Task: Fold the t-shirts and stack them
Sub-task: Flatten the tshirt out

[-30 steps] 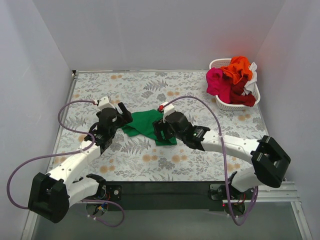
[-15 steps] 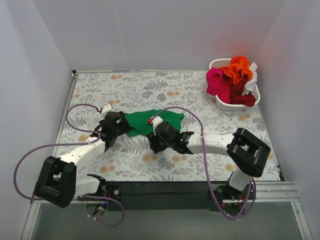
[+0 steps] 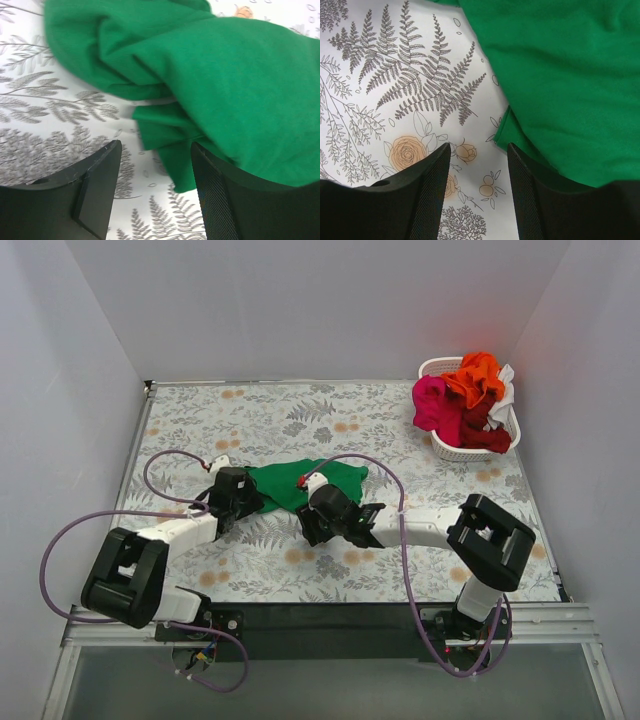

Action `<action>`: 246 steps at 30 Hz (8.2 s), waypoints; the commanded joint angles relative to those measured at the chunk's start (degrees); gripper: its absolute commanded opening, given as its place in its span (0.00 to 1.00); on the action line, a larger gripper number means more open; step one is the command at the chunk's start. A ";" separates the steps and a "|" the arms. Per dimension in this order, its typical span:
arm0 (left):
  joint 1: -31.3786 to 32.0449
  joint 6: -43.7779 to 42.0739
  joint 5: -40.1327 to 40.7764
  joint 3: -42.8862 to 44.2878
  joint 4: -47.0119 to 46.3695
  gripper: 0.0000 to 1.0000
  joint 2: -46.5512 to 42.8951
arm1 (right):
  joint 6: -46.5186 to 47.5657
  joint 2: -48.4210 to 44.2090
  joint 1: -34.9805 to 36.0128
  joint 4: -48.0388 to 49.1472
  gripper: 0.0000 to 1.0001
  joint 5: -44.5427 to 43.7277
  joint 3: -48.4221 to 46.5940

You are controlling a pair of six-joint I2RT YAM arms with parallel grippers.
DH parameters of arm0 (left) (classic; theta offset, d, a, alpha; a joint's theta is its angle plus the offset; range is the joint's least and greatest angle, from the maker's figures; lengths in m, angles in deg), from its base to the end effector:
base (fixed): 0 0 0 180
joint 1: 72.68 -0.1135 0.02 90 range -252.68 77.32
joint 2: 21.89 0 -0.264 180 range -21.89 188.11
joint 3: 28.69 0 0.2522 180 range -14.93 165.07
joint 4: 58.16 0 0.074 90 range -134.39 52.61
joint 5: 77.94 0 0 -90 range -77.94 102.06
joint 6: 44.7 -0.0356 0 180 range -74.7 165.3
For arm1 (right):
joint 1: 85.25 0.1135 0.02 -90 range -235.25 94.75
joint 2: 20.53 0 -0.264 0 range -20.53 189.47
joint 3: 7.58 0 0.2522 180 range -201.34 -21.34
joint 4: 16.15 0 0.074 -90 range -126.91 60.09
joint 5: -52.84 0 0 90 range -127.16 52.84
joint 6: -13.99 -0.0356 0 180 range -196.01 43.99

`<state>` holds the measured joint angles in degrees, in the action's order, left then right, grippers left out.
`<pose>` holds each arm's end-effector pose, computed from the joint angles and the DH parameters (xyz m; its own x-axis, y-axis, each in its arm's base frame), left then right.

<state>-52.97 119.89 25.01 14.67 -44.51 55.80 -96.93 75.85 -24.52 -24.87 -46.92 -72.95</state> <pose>0.2331 -0.0750 0.1484 -0.3666 -0.8667 -0.3384 -0.6244 0.4988 -0.6011 0.1761 0.3018 0.1762 -0.5761 -0.3082 -0.7571 -0.6319 0.7554 0.1734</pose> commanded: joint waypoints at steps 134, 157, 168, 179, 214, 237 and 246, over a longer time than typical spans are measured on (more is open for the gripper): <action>-0.63 -3.30 6.12 1.33 4.87 0.42 -10.81 | 2.12 -34.50 -25.57 -18.84 0.64 -27.77 11.27; -2.04 -4.54 5.95 2.03 1.35 0.22 -3.07 | 2.30 -33.71 -25.57 -18.57 0.64 -27.15 11.18; -2.21 -4.45 5.51 2.39 0.82 0.03 -1.05 | 2.47 -33.98 -25.57 -18.57 0.64 -27.24 11.36; -2.39 -3.92 7.44 2.65 1.88 0.23 -0.70 | 2.47 -33.89 -25.49 -18.49 0.64 -26.80 11.27; -6.34 -1.99 -6.45 -1.22 -6.38 0.28 -2.72 | 3.26 -31.96 -25.57 -17.17 0.65 -24.87 11.19; -6.26 0.12 -9.08 2.21 -0.23 0.00 -15.54 | 3.70 -31.61 -25.57 -17.17 0.66 -23.82 10.66; -6.26 0.47 -9.70 10.47 -0.14 0.00 -17.93 | 3.61 -26.16 -26.80 -17.08 0.67 -22.24 7.76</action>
<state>-59.03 120.19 15.96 21.69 -44.76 38.58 -93.63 48.63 -50.38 -43.65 -69.94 -62.27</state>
